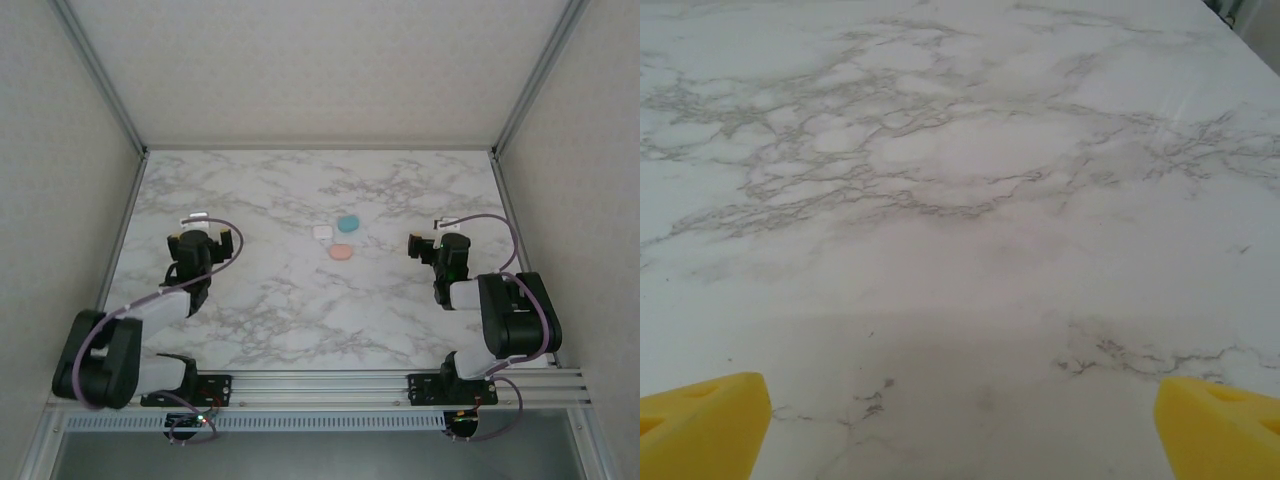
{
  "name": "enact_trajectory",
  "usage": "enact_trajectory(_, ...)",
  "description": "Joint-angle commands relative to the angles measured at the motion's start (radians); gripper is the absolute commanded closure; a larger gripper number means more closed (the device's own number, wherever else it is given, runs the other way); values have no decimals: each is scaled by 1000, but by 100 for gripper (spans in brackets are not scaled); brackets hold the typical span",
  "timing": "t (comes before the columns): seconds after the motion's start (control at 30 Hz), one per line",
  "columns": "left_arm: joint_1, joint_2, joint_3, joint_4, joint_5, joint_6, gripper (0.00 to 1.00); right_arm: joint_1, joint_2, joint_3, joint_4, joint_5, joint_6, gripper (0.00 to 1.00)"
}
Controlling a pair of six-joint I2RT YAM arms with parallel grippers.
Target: Insert wireless bluetooth earbuds into charging case
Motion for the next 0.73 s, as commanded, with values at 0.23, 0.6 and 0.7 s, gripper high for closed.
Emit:
enact_trajectory(0.23,166,213,-11,291,214,-54,0,0,0,21,27,28,13,1)
enact_trajectory(0.6,156,227,3,299,190,-48,0,1,0,21,26,26,13,1)
enact_trajectory(0.7,158,227,4,296,201,-44,0,0,1,22,27,26,12,1)
